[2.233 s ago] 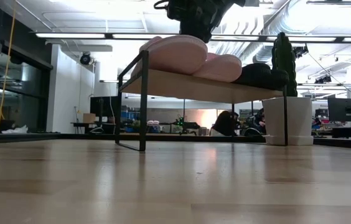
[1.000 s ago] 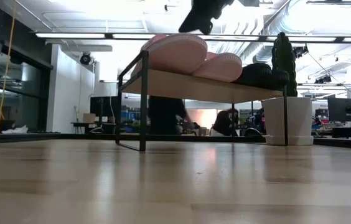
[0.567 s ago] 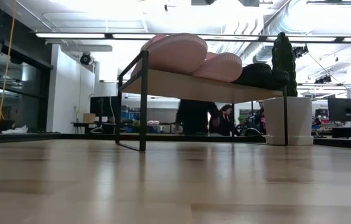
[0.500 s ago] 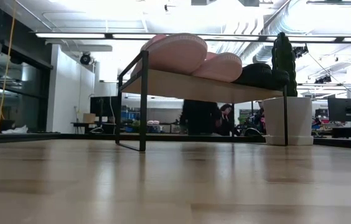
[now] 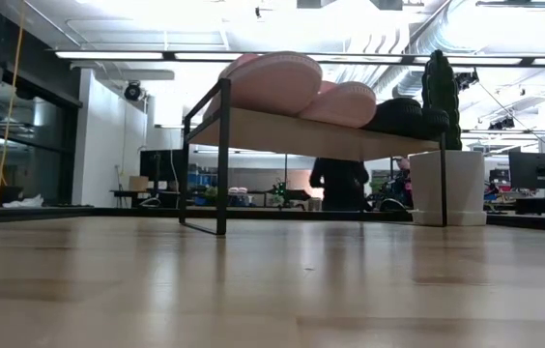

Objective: Pick and place slides into the shelf
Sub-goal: Return to Home Position

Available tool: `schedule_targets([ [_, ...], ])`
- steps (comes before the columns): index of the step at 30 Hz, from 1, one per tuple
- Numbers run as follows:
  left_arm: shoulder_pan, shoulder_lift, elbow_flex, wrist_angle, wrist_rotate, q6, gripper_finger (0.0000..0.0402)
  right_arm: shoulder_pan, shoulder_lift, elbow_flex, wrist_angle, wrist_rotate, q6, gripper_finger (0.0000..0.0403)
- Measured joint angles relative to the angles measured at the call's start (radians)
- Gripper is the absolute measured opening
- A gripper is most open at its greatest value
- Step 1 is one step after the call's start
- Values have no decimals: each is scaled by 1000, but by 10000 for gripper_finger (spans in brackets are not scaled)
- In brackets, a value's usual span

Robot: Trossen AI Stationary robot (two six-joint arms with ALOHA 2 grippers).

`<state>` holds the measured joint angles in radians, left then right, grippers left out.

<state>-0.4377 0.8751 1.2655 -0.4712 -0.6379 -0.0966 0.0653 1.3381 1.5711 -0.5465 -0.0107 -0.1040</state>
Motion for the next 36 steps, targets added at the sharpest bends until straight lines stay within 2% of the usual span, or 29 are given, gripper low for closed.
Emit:
schedule_targets([
  [5,0,-20,35,64,-10,14,200,42,-56,0,52,22,2,0],
  [13,11,44,218,-45,-23,18,200,94,-143,0,103,51,-1,0],
  [20,177,146,380,-279,1,-14,200,150,-206,0,54,126,-10,0],
  [22,251,174,398,-310,52,-39,200,166,-218,0,42,146,-15,0],
  [24,328,194,399,-301,151,-39,200,181,-226,0,33,173,-27,0],
  [28,474,238,399,-213,314,-38,200,194,-240,0,36,183,-35,0],
  [36,658,283,399,-57,652,-31,200,168,-286,0,47,197,-53,0],
])
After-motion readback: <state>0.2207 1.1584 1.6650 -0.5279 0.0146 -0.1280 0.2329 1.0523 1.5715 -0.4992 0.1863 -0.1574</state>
